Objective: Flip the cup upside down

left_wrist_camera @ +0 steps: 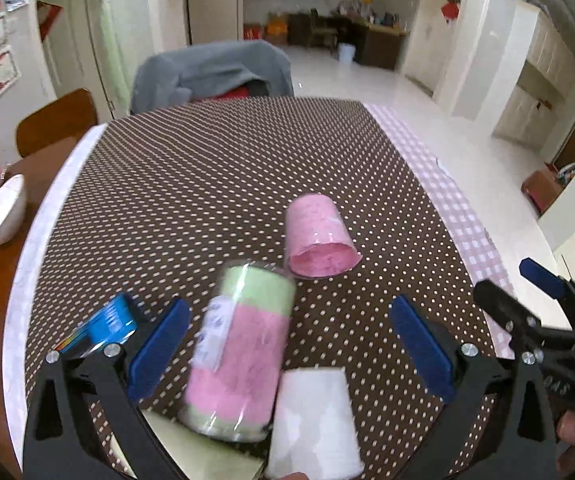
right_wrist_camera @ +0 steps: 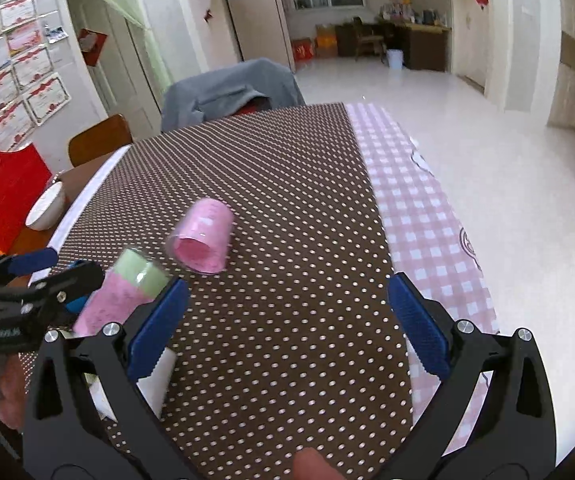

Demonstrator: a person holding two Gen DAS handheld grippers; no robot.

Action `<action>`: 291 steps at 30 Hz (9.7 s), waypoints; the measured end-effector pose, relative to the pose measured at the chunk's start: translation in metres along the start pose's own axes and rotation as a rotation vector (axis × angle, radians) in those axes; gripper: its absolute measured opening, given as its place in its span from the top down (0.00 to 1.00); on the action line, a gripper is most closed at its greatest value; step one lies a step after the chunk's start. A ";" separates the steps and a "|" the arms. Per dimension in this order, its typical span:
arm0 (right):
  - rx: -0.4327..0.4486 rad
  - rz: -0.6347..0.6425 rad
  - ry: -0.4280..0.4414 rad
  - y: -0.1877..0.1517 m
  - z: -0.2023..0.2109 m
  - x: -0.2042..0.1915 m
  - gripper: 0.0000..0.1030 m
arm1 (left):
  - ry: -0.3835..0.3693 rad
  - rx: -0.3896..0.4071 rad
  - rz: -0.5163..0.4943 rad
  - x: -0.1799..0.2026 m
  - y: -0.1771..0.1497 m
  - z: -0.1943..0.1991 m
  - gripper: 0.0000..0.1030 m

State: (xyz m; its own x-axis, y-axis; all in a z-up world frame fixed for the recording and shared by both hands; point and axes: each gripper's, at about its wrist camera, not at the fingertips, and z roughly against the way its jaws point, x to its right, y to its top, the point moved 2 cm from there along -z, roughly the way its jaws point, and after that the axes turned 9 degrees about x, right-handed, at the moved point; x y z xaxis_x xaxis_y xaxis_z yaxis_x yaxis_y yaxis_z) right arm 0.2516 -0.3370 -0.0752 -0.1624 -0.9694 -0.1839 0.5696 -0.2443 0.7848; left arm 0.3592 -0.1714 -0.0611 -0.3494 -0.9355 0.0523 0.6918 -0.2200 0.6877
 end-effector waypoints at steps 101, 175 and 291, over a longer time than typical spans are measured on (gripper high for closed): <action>0.112 -0.010 0.073 -0.129 0.144 -0.033 0.06 | -0.061 0.008 0.121 0.023 -0.240 0.106 0.28; -0.349 -0.031 0.229 -0.147 0.091 -0.128 0.08 | 0.250 0.425 0.199 -0.096 -0.266 0.216 0.07; 0.158 0.054 0.247 -0.148 0.170 -0.147 0.06 | 0.237 0.476 0.167 -0.071 -0.264 0.263 0.07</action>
State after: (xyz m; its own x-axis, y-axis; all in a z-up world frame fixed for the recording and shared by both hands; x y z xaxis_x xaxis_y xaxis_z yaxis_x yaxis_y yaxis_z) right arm 0.0538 -0.1547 -0.0640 0.0762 -0.9618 -0.2628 0.4364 -0.2048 0.8761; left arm 0.0355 0.0260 -0.0560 -0.0696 -0.9956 0.0624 0.3448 0.0346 0.9380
